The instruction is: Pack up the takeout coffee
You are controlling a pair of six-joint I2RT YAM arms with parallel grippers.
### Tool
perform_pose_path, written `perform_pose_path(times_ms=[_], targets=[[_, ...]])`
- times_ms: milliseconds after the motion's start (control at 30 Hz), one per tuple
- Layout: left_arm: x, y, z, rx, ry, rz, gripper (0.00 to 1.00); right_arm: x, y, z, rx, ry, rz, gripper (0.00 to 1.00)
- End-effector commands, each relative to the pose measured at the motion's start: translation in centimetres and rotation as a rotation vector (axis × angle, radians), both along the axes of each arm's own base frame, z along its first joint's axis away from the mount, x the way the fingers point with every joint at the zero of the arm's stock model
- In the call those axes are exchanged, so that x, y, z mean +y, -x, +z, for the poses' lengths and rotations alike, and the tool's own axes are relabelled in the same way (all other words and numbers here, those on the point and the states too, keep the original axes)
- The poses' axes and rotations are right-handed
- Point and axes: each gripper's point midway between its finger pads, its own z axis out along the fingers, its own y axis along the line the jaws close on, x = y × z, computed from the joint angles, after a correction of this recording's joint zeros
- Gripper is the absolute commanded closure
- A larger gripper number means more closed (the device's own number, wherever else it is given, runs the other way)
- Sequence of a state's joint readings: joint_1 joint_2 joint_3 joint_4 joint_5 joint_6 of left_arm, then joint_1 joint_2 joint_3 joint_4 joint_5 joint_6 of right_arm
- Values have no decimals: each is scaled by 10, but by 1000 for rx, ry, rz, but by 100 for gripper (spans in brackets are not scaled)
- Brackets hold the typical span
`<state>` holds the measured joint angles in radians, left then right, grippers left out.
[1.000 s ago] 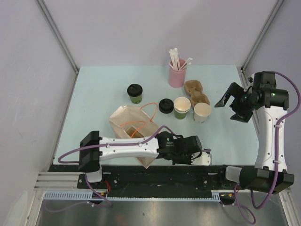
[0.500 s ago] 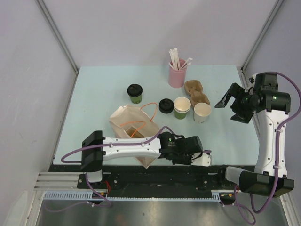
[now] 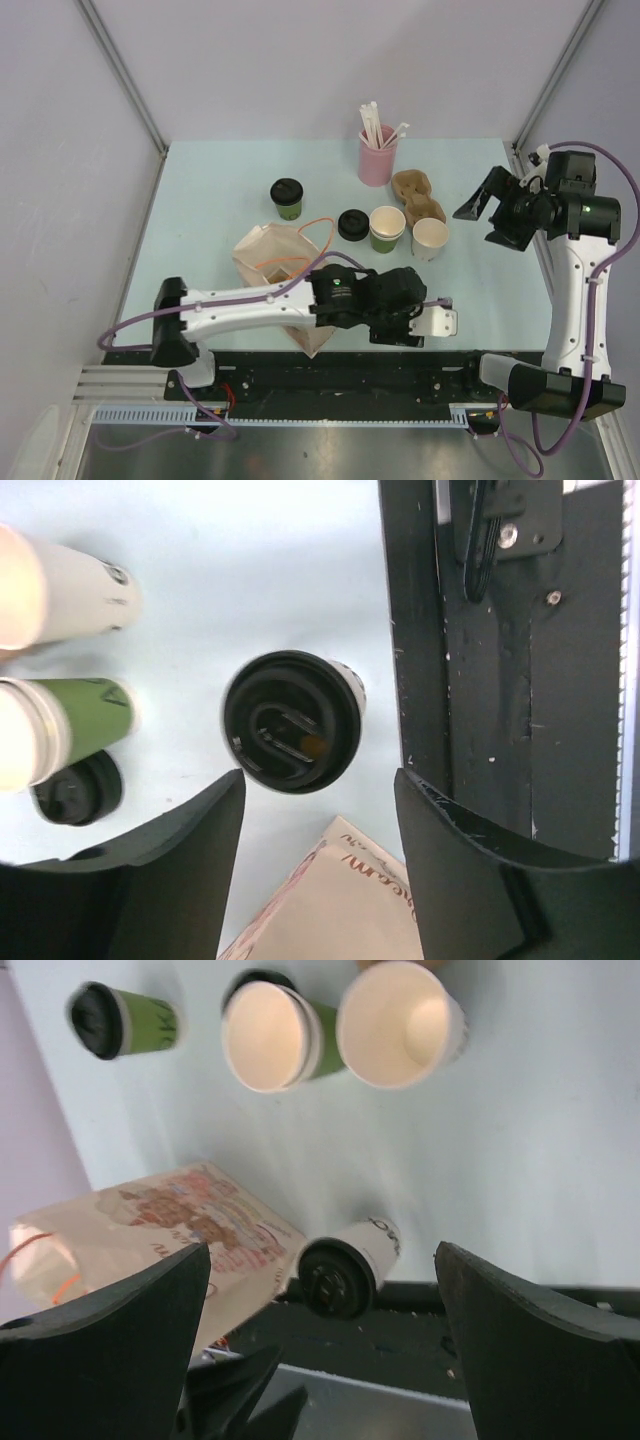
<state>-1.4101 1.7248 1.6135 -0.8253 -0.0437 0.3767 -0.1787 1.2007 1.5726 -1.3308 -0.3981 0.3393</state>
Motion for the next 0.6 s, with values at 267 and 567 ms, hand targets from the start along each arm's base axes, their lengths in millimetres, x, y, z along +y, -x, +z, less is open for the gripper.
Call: perform_pose_path(times_ms=[267,567], targets=[[37,-4,142,16,382,34,31,29,-48,95,-551,-67,167,8],[128,-134,200,-124,504,545,32,124,53,20,-408,317,833,25]])
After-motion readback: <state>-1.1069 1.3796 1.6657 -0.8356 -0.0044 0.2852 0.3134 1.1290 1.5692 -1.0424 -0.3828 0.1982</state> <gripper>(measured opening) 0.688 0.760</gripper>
